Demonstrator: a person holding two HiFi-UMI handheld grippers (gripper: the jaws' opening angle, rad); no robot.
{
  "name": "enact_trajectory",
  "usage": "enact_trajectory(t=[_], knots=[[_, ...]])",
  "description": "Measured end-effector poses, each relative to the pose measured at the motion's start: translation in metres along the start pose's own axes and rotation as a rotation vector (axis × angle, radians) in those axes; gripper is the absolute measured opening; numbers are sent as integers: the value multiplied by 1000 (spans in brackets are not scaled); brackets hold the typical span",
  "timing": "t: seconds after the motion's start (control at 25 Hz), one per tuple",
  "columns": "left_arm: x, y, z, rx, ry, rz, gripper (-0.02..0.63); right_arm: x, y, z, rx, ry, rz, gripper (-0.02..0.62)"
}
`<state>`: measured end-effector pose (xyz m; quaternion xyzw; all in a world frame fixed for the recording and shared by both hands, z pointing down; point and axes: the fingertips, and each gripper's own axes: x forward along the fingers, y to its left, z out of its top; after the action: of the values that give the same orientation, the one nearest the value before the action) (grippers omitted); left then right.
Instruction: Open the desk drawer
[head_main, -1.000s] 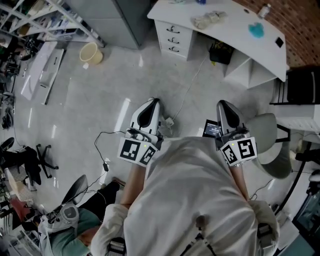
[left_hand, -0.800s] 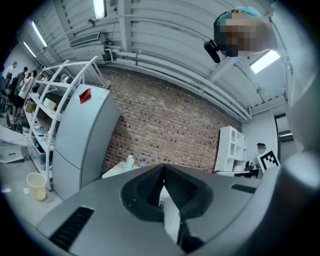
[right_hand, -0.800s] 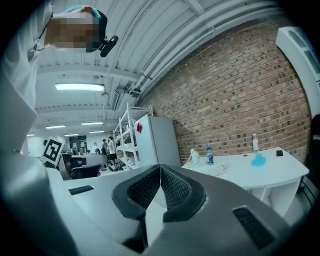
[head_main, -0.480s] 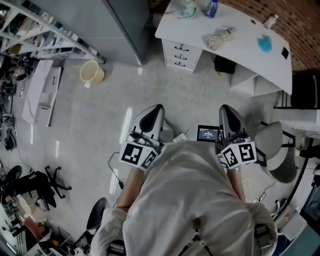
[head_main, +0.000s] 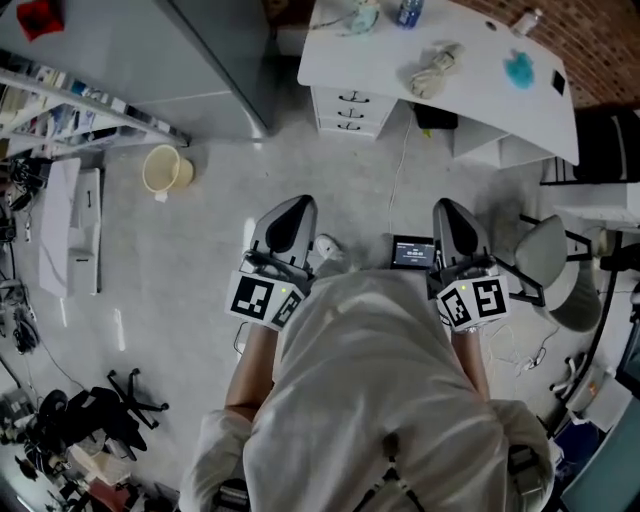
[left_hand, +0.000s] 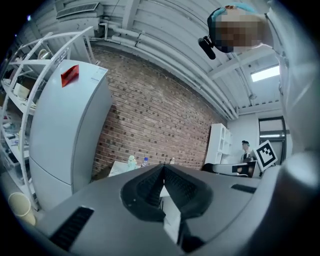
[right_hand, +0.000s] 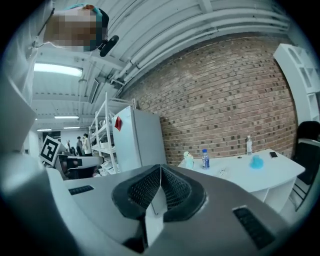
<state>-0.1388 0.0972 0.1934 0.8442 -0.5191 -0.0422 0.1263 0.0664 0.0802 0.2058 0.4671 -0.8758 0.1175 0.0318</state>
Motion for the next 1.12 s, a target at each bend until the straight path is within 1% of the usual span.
enact_trajectory(t=[0.2, 0.48, 0.68, 0.92, 1.12], knots=[[11, 4, 1, -24, 10, -48, 6, 11, -8, 0, 4, 21, -54, 28], [29, 31, -2, -58, 32, -36, 6, 47, -13, 5, -6, 12, -47, 28], [67, 41, 12, -42, 40, -38, 8, 73, -34, 5, 25, 28, -42, 28], [117, 44, 31, 19, 19, -95, 6, 114, -66, 6, 32, 43, -10, 28], [142, 55, 36, 8, 1, -67, 7, 139, -86, 21, 20, 31, 14, 28]])
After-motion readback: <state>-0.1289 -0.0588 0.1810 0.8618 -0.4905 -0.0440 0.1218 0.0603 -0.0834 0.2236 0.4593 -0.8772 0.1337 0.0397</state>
